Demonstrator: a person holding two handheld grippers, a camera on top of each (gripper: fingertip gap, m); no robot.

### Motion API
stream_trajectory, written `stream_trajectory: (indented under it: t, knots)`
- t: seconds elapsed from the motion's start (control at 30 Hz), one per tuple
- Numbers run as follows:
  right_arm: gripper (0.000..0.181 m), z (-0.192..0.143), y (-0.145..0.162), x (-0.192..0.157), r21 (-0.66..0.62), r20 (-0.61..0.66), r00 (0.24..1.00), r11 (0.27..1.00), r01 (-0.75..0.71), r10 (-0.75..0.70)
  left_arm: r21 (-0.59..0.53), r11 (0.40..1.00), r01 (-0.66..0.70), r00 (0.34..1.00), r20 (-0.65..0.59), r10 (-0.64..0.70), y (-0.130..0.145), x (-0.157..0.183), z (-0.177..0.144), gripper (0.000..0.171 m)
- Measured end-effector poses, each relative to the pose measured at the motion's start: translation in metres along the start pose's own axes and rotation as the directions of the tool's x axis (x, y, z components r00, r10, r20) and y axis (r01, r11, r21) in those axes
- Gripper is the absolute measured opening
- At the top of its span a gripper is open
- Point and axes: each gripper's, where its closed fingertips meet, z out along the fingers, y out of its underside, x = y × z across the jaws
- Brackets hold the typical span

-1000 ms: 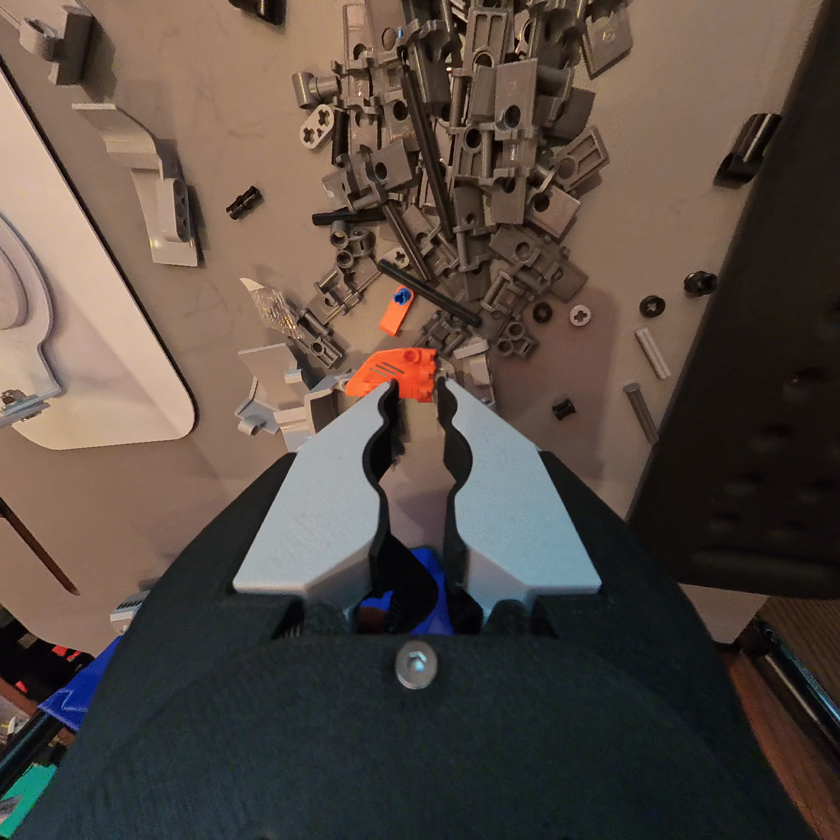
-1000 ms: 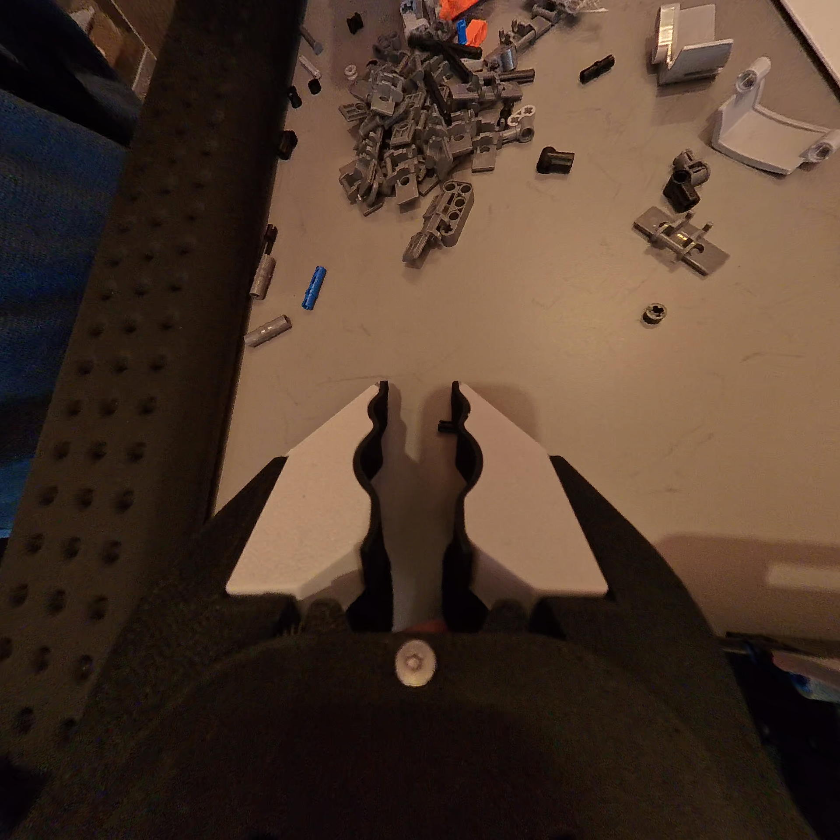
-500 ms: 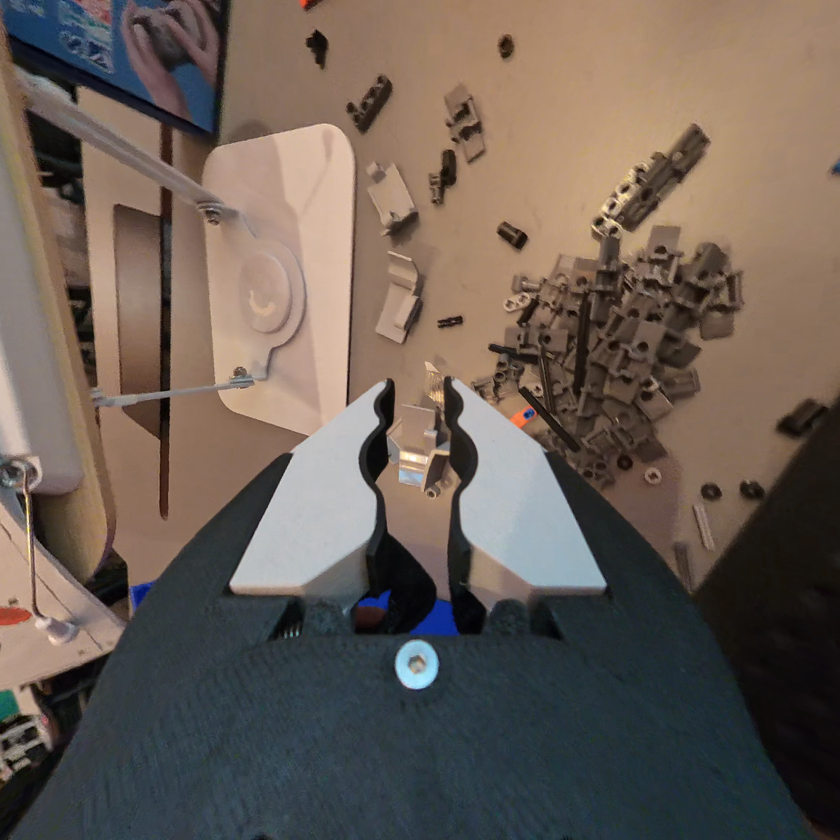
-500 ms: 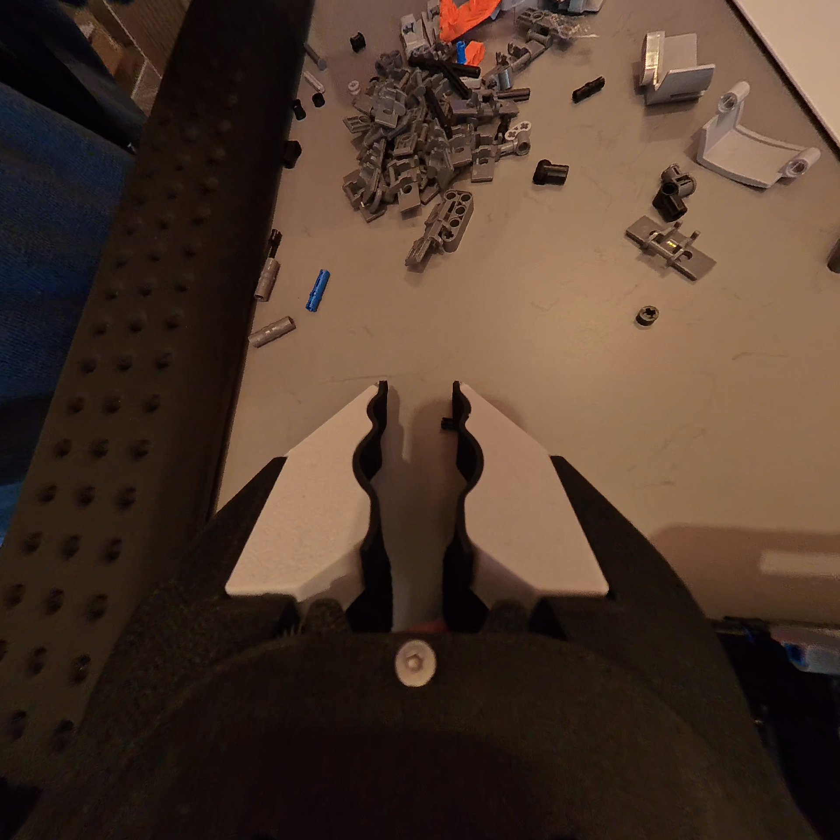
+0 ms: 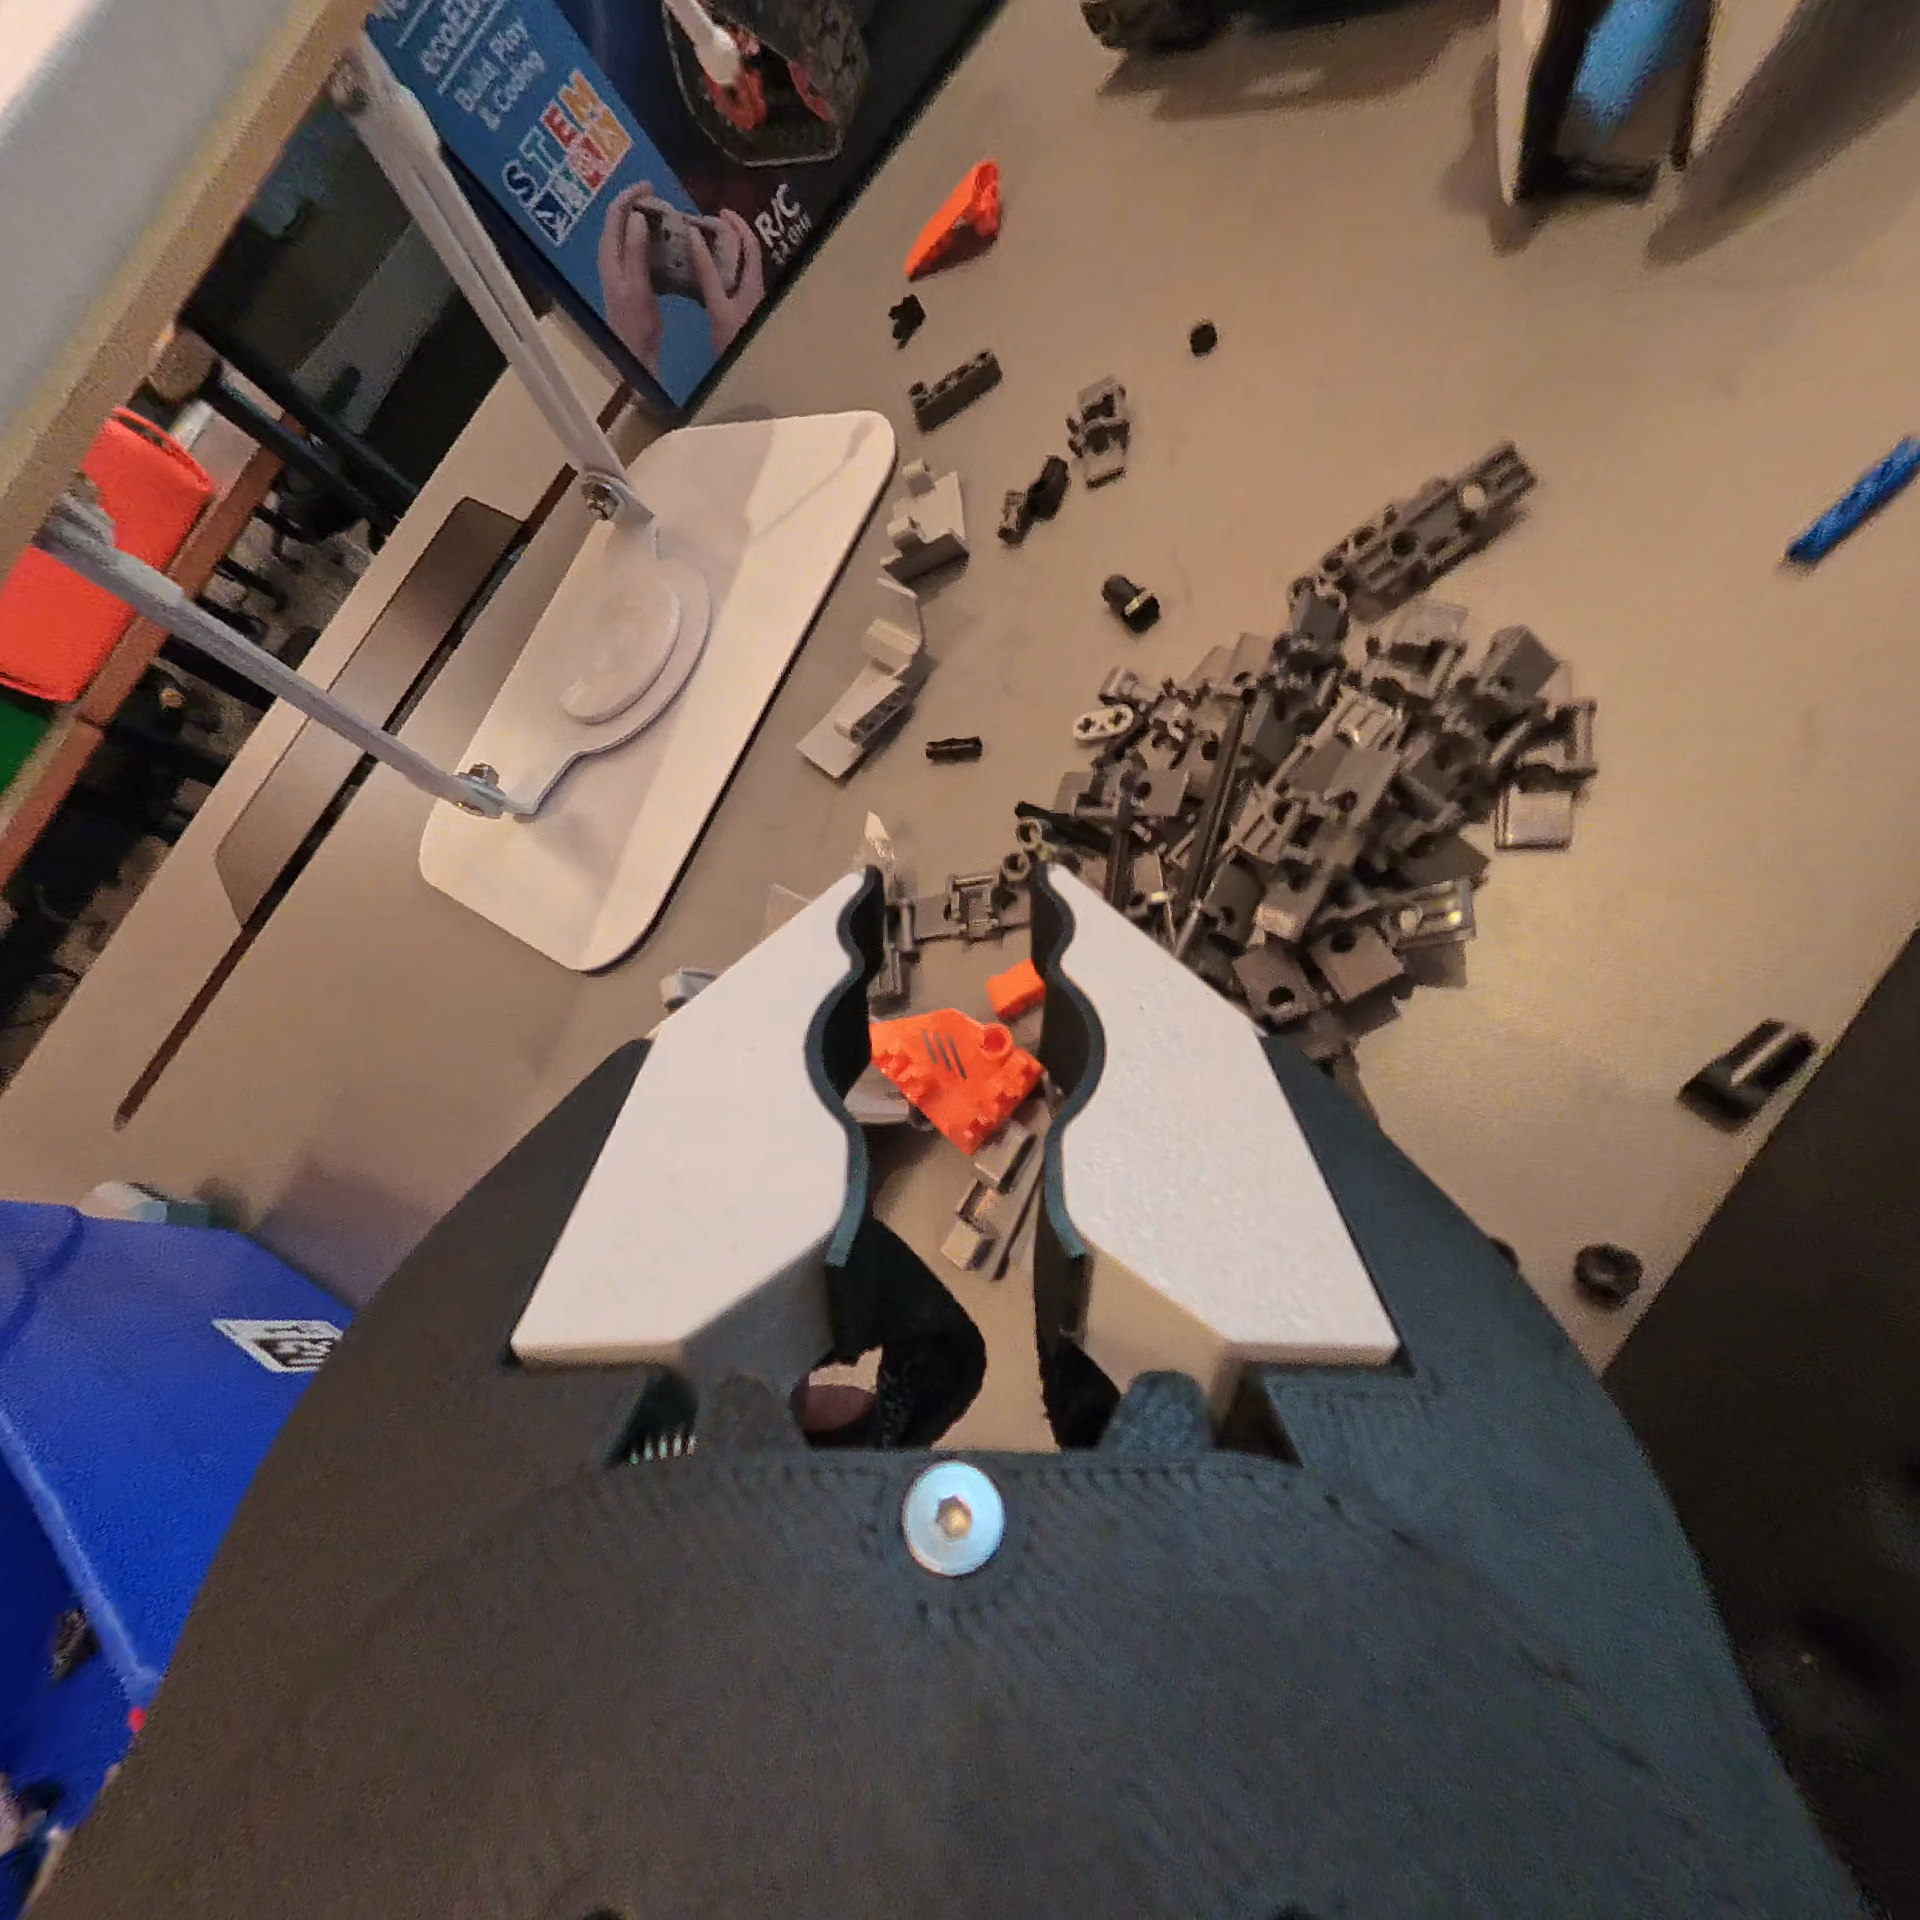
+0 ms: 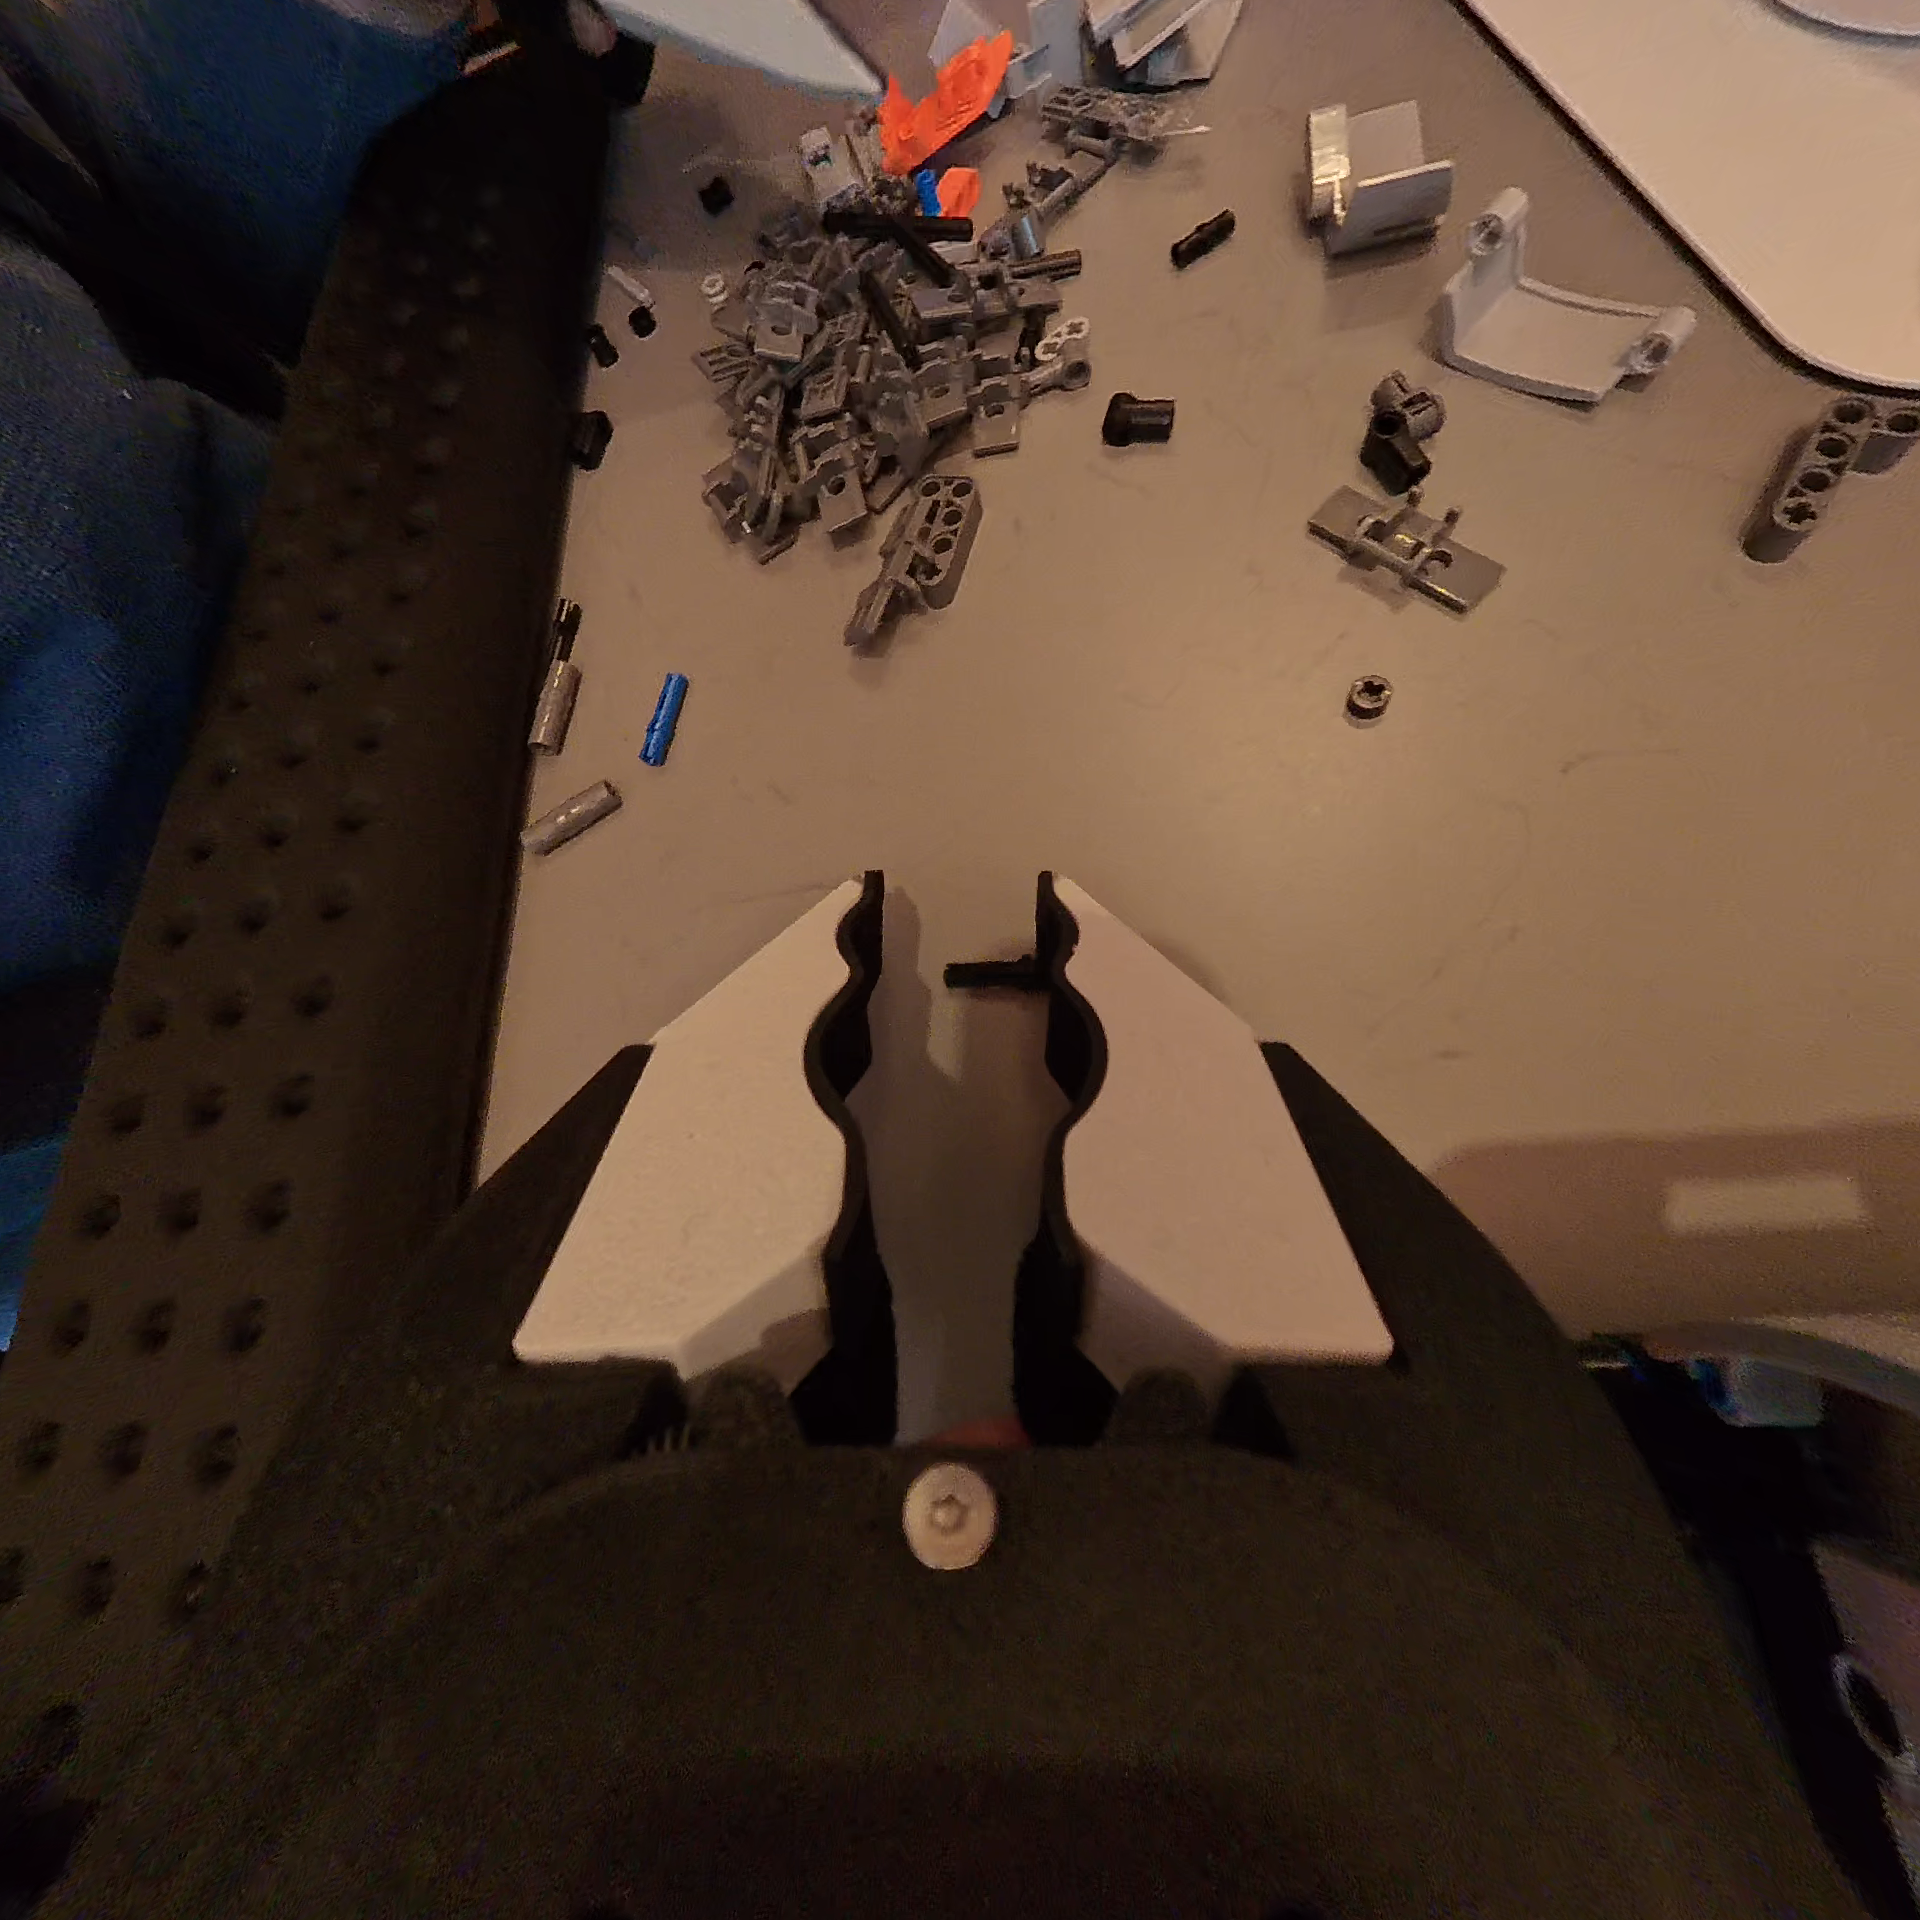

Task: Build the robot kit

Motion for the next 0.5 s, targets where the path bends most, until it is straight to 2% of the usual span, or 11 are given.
stream_trajectory:
  t: [0.13,0.3,0.5]
  knots:
    - [0.026,0.001,0.0,0.007,-0.003,-0.036,0.999,0.999,-0.034,0.034,-0.022,0.999,-0.042,0.999,-0.006,0.042,0.019,0.005,0.004,0.028]
    - [0.023,0.002,-0.001,0.016,0.001,-0.073,0.994,0.997,-0.081,0.081,0.066,0.998,-0.004,0.999,-0.035,0.006,0.012,0.007,-0.006,0.023]
    - [0.021,0.003,-0.001,0.024,0.003,-0.124,0.986,0.994,-0.108,0.107,0.077,0.996,-0.042,0.996,-0.079,0.049,0.013,0.017,-0.006,0.023]
